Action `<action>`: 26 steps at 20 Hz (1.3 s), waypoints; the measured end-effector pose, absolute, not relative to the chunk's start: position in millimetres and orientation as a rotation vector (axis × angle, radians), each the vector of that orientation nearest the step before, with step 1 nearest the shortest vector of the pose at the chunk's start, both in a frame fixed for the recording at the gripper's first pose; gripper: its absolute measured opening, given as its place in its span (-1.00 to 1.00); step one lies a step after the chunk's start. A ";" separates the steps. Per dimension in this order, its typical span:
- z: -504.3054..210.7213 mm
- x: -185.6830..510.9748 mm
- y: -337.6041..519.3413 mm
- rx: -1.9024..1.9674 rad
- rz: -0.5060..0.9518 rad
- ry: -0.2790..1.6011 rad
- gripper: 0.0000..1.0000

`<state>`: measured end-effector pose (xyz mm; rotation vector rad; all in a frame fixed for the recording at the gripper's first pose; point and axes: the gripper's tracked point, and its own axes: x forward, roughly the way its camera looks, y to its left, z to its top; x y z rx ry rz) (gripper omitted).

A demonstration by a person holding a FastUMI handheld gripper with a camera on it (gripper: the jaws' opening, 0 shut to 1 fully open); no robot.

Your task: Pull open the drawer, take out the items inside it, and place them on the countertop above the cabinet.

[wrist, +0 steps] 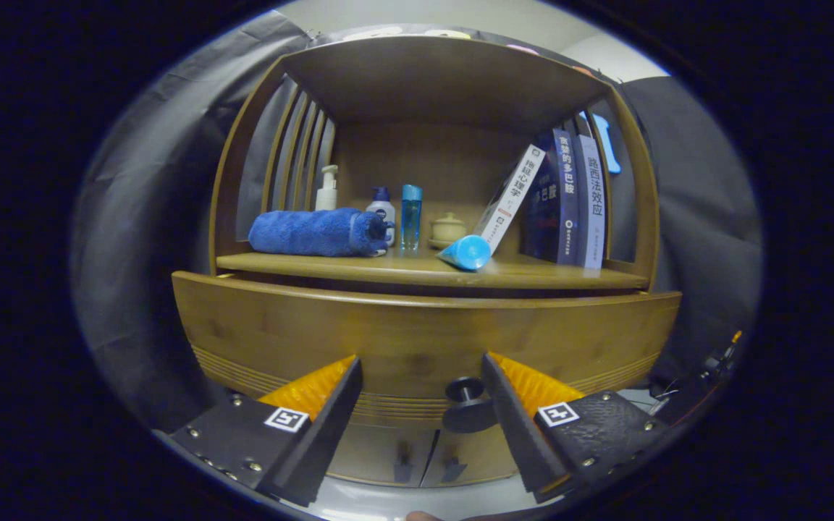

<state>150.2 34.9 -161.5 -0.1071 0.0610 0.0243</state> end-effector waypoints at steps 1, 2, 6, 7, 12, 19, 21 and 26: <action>-161.1 153.8 34.6 -0.110 0.024 0.055 0.99; -160.7 157.2 34.9 -0.107 0.025 0.044 0.99; -159.5 165.7 35.4 -0.106 0.024 0.028 0.99; -159.3 169.3 34.4 -0.115 0.022 0.022 0.98; -157.3 184.7 33.2 -0.137 0.028 -0.004 0.93; -160.4 188.0 33.8 -0.150 0.020 0.004 0.93; -161.5 187.2 34.4 -0.165 0.030 0.008 0.94; -187.0 182.9 21.4 -0.077 0.049 0.133 0.94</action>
